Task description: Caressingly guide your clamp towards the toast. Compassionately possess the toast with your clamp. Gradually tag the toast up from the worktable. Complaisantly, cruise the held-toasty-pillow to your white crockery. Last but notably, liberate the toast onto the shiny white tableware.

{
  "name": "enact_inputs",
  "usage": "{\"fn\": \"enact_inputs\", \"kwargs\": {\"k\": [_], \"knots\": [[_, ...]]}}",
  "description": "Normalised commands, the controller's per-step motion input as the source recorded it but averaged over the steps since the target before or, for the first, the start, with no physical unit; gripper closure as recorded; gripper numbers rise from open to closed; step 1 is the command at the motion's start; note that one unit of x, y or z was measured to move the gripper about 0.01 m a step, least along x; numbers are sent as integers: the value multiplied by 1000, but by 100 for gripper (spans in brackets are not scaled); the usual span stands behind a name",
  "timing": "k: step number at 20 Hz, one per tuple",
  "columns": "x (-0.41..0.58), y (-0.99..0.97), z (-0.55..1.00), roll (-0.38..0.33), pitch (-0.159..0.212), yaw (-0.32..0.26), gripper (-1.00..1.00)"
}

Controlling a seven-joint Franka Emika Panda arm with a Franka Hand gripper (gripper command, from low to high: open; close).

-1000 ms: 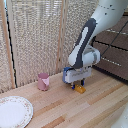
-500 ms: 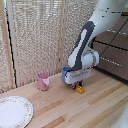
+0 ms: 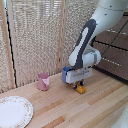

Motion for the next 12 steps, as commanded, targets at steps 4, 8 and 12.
{"fn": "enact_inputs", "kwargs": {"k": [4,8,12], "knots": [[-26,11,1000,36,30,-36,100],[170,249,936,24,47,4,100],[229,503,700,15,60,3,100]]}}
